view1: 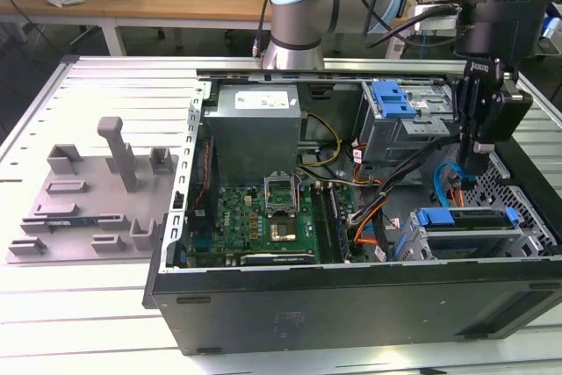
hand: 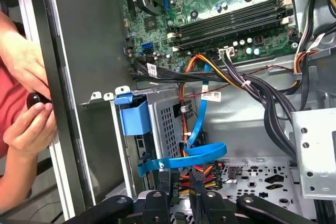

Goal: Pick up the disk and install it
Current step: 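Insert the first disk wire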

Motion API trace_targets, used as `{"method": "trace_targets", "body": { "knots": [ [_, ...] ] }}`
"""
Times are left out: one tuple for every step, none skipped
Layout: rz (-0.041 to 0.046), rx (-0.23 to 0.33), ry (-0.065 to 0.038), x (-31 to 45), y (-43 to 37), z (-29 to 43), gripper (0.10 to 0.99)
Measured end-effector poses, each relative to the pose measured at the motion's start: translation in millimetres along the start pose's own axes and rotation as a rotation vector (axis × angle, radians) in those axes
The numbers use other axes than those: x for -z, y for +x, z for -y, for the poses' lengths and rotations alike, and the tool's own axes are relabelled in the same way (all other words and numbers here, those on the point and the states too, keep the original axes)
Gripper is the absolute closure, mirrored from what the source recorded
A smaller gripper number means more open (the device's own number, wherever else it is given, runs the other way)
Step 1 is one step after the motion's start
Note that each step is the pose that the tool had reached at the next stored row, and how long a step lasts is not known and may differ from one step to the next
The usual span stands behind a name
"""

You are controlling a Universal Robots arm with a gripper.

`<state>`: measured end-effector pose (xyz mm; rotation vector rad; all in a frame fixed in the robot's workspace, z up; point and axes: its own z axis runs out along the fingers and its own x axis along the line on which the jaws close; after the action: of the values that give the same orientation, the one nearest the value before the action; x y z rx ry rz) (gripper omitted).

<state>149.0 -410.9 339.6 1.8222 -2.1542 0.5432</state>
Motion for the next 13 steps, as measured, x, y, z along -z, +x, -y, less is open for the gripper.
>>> {"method": "trace_targets", "body": {
  "knots": [
    [0.0002,0.0,0.0,-0.2,-0.4,-0.1,0.796],
    [0.0,0.0,0.001,-0.3,-0.4,-0.1,0.796],
    [0.0,0.0,0.001,-0.3,-0.5,-0.1,0.796],
    [0.0002,0.0,0.0,-0.3,-0.6,-0.1,0.796],
    [-0.0001,-0.002,0.0,-0.3,-0.6,-0.2,0.796],
    [-0.0013,-0.015,-0.007,-0.4,-0.6,-0.2,0.796],
    [-0.0028,-0.031,-0.014,-0.4,-0.7,-0.2,0.796],
    [-0.0057,-0.054,-0.026,-0.4,-0.6,-0.1,0.796],
    [-0.0065,-0.061,-0.029,-0.3,-0.8,-0.2,0.796],
    [-0.0075,-0.061,-0.029,0.1,-1.4,-0.3,0.796],
    [-0.0089,-0.059,-0.028,0.1,-1.8,-0.2,0.796],
    [-0.0099,-0.051,-0.024,0.4,-2.2,-0.3,0.796],
    [-0.0097,-0.041,-0.018,0.5,-2.4,-0.3,0.796]
  ]
}}
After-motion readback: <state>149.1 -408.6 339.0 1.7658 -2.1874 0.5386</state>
